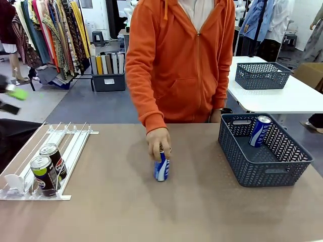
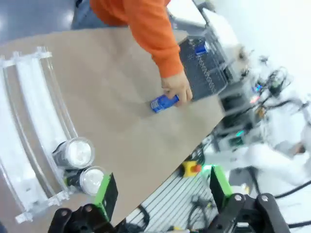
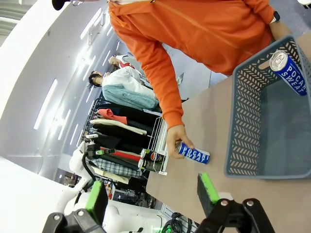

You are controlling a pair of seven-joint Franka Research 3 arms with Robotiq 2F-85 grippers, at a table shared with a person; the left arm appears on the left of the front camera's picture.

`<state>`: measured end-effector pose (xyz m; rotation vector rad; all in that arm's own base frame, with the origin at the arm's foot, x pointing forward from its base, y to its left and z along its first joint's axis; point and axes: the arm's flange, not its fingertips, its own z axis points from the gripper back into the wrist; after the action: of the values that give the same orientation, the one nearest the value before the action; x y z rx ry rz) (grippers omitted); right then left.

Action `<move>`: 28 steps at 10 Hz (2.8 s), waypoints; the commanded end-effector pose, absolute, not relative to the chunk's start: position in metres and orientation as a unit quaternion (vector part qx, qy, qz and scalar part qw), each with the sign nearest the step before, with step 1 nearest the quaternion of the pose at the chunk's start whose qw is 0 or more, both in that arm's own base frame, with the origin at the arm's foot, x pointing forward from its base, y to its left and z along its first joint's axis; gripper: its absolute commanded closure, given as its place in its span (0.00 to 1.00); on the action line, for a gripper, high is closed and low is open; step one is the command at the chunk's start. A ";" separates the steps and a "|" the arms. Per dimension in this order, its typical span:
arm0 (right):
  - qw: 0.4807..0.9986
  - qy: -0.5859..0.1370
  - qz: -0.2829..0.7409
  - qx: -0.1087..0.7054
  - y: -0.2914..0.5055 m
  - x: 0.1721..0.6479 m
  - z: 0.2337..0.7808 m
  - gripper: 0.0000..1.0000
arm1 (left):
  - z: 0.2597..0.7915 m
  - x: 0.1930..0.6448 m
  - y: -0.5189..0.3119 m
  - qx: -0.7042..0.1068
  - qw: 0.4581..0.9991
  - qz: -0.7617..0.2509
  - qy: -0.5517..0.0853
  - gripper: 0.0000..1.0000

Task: Retrieve and store the cans from the dispenser.
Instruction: Pick up the last remaining can from one row of the Automatic Can Dispenser and place it in the middle of the table, then pick up one can from the Automatic Can Dispenser and place it in the middle of the table.

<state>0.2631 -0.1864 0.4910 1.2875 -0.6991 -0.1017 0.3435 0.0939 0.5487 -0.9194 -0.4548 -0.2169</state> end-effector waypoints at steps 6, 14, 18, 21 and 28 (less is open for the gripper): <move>0.732 -0.330 -0.044 0.594 -0.185 0.266 0.495 0.00 | 0.495 0.327 0.161 -0.533 0.810 -0.001 -0.246 0.00; 0.732 -0.330 -0.044 0.594 -0.185 0.266 0.495 0.00 | 0.495 0.327 0.161 -0.533 0.810 -0.001 -0.246 0.00; 0.732 -0.330 -0.044 0.594 -0.185 0.266 0.495 0.00 | 0.530 0.322 0.094 -0.323 0.931 -0.027 -0.170 0.00; 0.732 -0.330 -0.044 0.594 -0.185 0.266 0.495 0.00 | 0.524 0.337 0.009 -0.176 0.979 0.006 -0.107 0.00; 0.732 -0.330 -0.044 0.594 -0.185 0.266 0.495 0.00 | 0.506 0.345 -0.047 -0.121 0.987 0.040 -0.102 0.00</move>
<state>0.2631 -0.1862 0.4912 1.2870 -0.6987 -0.1011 0.3493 -0.0523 0.5036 -0.2461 -0.2018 0.0885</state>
